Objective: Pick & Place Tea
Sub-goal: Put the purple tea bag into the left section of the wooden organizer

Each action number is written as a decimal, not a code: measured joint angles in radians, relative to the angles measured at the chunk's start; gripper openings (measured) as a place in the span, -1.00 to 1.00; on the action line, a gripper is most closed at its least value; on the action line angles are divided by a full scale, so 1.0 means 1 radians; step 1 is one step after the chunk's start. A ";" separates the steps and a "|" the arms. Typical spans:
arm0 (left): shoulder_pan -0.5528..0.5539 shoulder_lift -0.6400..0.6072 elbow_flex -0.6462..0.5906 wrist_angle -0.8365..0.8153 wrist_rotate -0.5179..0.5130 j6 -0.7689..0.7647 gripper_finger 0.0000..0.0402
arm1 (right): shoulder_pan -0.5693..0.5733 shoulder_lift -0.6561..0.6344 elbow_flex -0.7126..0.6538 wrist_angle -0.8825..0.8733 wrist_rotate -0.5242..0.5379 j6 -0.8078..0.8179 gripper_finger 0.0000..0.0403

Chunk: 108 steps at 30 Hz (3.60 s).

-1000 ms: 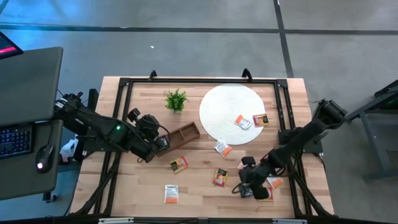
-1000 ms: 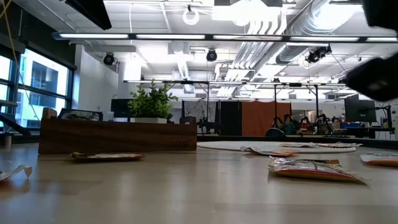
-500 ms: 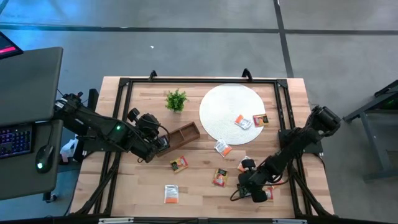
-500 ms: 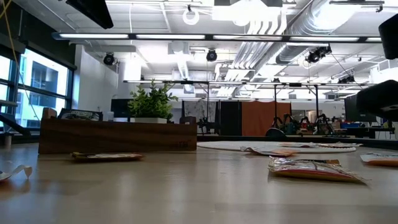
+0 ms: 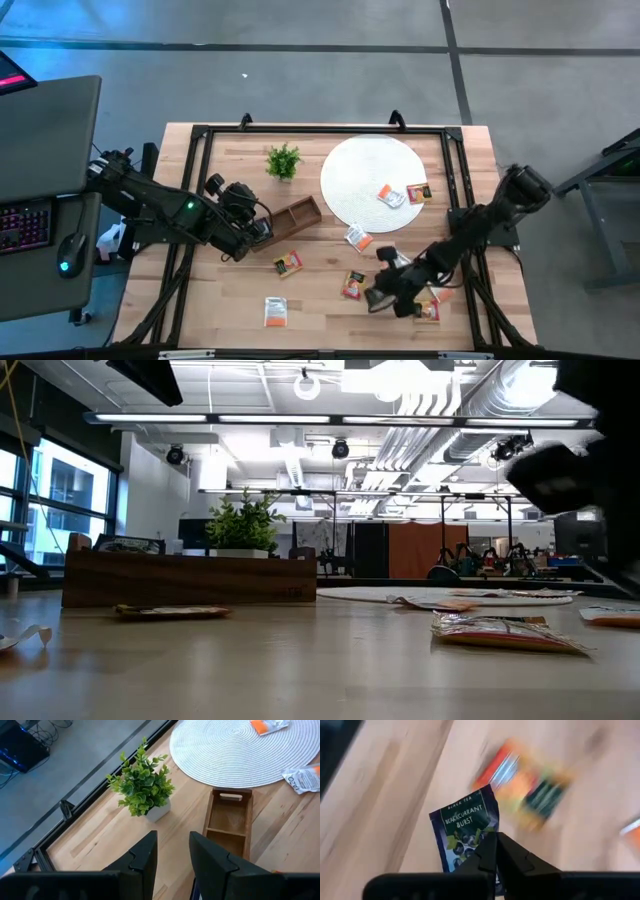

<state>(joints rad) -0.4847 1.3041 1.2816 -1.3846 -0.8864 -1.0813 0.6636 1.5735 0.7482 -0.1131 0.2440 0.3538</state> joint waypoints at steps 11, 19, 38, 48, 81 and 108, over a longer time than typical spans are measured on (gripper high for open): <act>0.000 0.000 -0.001 -0.002 -0.041 0.003 -0.45 | -0.260 -0.005 0.000 0.460 0.400 -0.351 -0.99; 0.000 0.000 -0.001 -0.004 -0.040 0.038 -0.45 | -0.496 0.278 0.068 1.155 0.080 -0.283 -1.00; 0.000 0.002 -0.001 -0.040 0.051 0.063 -0.45 | -0.536 0.811 0.692 0.949 0.064 -0.002 -1.00; 0.000 0.003 -0.001 -0.041 0.100 0.056 -0.45 | -0.539 0.813 0.696 0.894 0.072 -0.071 -0.95; -0.175 0.221 0.000 -0.089 0.223 -0.021 -0.96 | -0.471 0.172 0.601 -0.310 0.303 -0.361 -0.90; -0.003 -0.087 -0.768 1.020 0.338 0.162 -1.00 | -0.447 -0.573 -0.240 0.491 0.235 -0.414 -0.98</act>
<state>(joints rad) -0.4881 1.2167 0.5137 -0.3645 -0.5487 -0.9195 0.2161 1.0004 0.5087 0.3783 0.4793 -0.0601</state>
